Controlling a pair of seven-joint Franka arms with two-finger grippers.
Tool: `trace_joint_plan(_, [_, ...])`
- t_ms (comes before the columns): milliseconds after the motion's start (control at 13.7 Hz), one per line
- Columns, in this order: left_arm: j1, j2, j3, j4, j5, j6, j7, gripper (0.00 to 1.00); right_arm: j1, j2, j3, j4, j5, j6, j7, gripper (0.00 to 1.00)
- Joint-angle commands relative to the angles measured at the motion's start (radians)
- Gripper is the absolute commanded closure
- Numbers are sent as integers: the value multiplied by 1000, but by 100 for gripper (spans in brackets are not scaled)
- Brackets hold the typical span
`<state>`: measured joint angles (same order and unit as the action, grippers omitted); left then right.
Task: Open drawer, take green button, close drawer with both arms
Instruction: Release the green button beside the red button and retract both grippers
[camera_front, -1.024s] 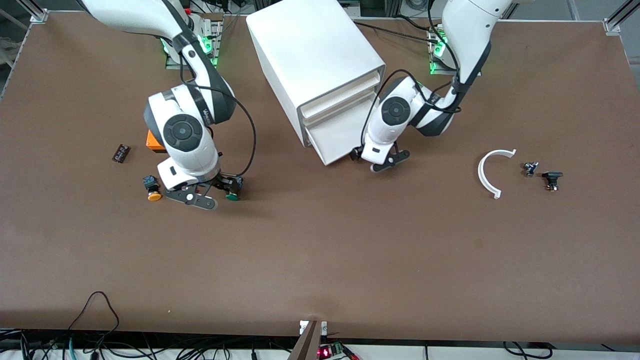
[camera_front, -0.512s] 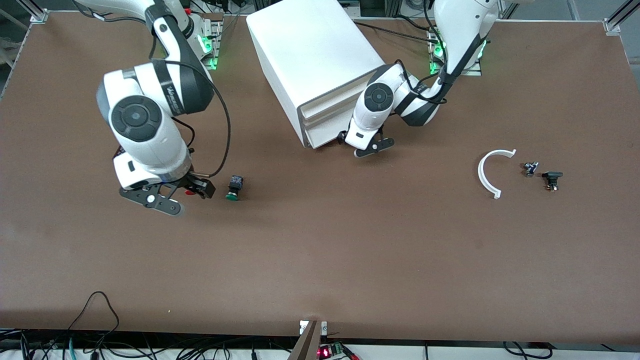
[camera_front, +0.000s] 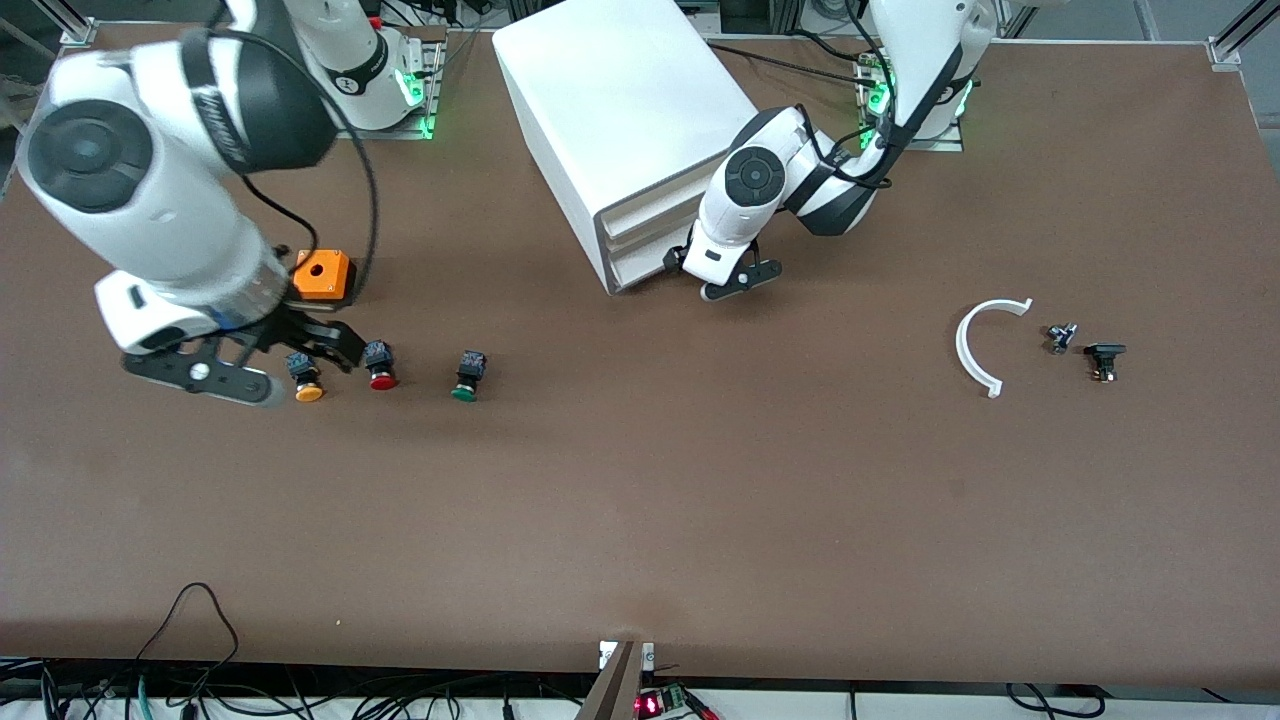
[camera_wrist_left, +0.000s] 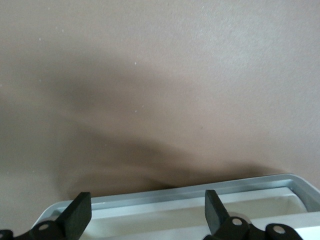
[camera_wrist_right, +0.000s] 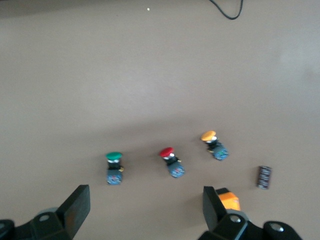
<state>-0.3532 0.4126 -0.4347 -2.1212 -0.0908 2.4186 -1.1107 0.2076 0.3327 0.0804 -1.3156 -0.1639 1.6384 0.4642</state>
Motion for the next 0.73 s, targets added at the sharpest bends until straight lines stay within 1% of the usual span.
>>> trace_joint_plan(0, [5, -29, -44, -22, -24, -19, -1, 0, -56, -23, -1, 21, 21, -78, -177, 0])
trace_joint_plan(146, [5, -29, -50, -22, -24, -19, 0, 0, -83, -24, -28, 21, 32, -86, -261, 0])
trace_joint_plan(293, [5, -31, -55, -20, -24, -19, 0, 0, -94, -37, -63, 13, 70, -88, -312, 0])
trace_joint_plan(439, [16, -38, -52, -19, -23, -19, 2, 0, -131, -69, -76, -36, 73, -85, -453, 0])
trace_joint_plan(512, [39, -53, -39, -16, -21, -19, 3, 0, -152, -87, -76, -68, 73, -86, -496, 0])
trace_joint_plan(659, [123, -92, -9, -2, -14, -13, 3, 0, -174, -141, -77, -152, 73, -88, -509, 0])
